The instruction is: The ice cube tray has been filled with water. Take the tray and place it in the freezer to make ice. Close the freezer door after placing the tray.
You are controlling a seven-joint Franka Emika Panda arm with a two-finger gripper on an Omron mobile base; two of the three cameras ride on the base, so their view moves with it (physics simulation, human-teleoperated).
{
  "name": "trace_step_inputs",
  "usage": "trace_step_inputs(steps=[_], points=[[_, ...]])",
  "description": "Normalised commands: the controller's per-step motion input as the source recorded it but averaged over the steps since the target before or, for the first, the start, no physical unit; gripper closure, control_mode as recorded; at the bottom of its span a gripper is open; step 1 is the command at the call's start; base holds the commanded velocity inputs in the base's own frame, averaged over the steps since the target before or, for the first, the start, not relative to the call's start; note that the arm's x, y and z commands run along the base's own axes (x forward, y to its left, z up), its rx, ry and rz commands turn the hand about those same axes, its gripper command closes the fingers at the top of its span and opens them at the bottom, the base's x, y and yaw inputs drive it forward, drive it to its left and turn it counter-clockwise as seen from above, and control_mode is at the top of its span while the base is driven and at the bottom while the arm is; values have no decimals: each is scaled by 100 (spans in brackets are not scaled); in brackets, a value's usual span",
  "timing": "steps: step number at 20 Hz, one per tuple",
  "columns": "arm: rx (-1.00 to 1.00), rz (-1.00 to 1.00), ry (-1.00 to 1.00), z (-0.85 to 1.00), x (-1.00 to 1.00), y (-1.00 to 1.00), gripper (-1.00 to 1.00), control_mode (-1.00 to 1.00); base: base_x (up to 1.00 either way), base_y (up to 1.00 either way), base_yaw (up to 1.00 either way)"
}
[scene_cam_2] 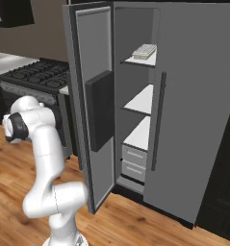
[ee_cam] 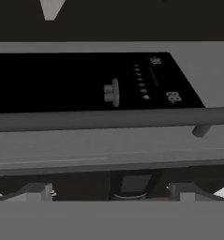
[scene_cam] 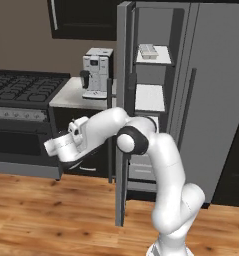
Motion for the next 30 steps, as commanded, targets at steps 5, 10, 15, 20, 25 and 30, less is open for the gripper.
trace_step_inputs(steps=[5, 10, 15, 20, 25, 30], points=[[0, -1, 0, -8, 18, -9, -100, -100, 0, 0, 0], [0, 0, 0, -7, 21, -14, -100, -100, 0, 0, 0], [0, 0, 0, -15, 33, -6, -100, -100, 0, 0, 0], [0, -1, 0, -16, 35, -1, -100, -100, 0, 0, 0], [0, -2, 0, -18, 37, 0, -100, -100, 0, 0, 0], [0, -2, 0, -16, 33, 0, -100, -100, 0, 0, 0]])
